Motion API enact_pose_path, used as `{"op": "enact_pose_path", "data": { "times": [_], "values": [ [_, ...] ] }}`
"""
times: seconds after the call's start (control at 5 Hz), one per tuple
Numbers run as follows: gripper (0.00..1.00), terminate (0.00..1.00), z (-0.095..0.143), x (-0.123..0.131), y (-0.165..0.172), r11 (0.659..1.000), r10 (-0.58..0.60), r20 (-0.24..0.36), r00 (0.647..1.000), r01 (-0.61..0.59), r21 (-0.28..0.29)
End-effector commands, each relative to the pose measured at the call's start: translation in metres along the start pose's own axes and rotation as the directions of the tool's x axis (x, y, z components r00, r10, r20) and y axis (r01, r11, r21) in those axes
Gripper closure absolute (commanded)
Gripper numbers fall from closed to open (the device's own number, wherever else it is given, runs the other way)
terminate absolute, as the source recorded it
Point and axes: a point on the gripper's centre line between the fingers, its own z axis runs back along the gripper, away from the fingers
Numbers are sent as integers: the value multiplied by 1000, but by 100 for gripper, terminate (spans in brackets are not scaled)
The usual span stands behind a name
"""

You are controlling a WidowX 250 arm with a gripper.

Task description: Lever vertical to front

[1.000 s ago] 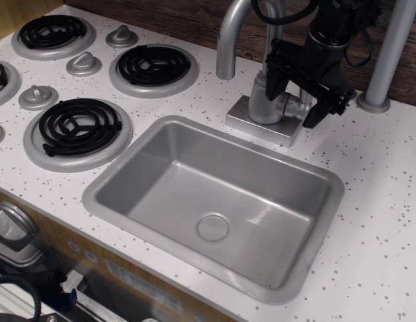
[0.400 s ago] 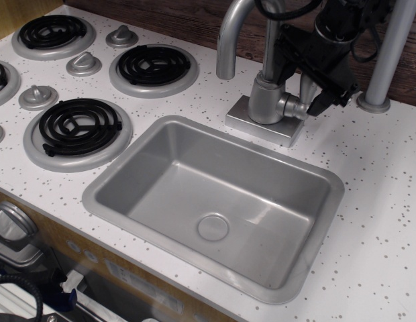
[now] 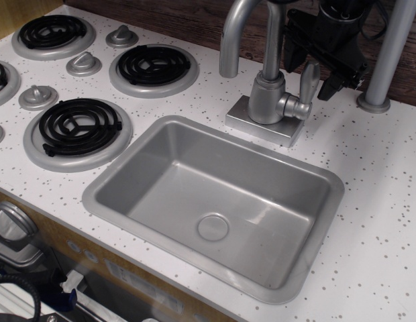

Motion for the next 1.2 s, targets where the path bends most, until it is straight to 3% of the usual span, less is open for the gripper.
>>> {"op": "enact_pose_path", "data": {
  "times": [0.0,0.6,1.0],
  "values": [
    [100,0,15,5,12,998,69,30,997,-69,11],
    [100,0,14,-24,-11,987,153,-39,987,-155,-35],
    [100,0,-10,-33,-15,976,183,-33,983,-185,-113]
  ]
}}
